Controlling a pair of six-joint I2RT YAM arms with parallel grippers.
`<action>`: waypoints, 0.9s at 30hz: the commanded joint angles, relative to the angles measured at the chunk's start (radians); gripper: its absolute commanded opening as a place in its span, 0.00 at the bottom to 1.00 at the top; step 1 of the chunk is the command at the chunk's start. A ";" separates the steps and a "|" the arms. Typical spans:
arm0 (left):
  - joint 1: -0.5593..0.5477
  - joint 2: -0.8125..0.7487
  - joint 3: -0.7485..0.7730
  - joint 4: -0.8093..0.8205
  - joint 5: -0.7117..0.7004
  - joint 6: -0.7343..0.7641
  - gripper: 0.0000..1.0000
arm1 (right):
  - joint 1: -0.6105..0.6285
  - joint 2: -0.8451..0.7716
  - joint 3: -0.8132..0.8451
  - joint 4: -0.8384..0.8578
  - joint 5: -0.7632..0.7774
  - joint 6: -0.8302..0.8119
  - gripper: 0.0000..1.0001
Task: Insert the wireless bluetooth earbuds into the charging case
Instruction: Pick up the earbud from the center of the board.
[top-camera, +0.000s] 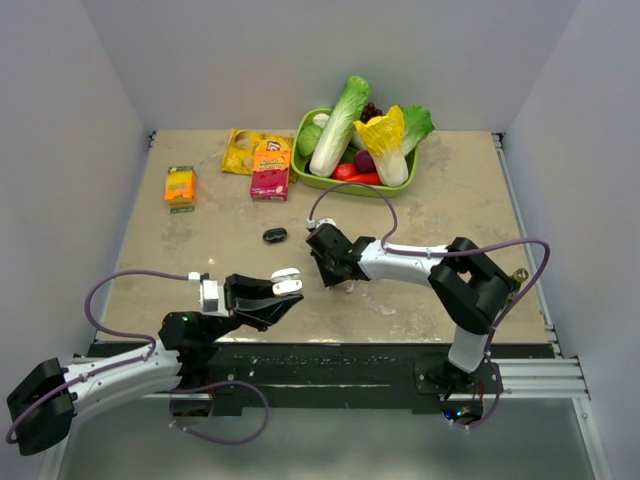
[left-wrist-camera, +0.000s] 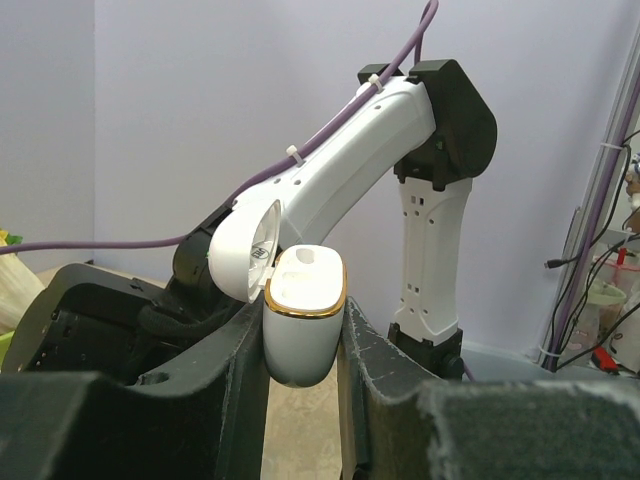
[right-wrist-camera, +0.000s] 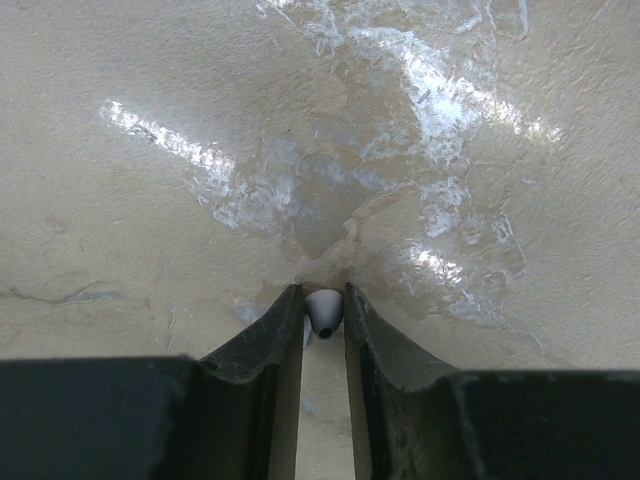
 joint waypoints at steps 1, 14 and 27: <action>0.001 0.007 -0.288 0.085 0.001 -0.014 0.00 | -0.002 0.004 -0.039 -0.019 -0.029 0.017 0.21; 0.001 0.010 -0.276 0.086 -0.001 -0.011 0.00 | -0.002 -0.096 -0.059 -0.010 -0.016 0.027 0.00; 0.001 -0.040 -0.224 0.011 -0.010 0.020 0.00 | -0.002 -0.328 -0.044 0.042 0.056 0.020 0.00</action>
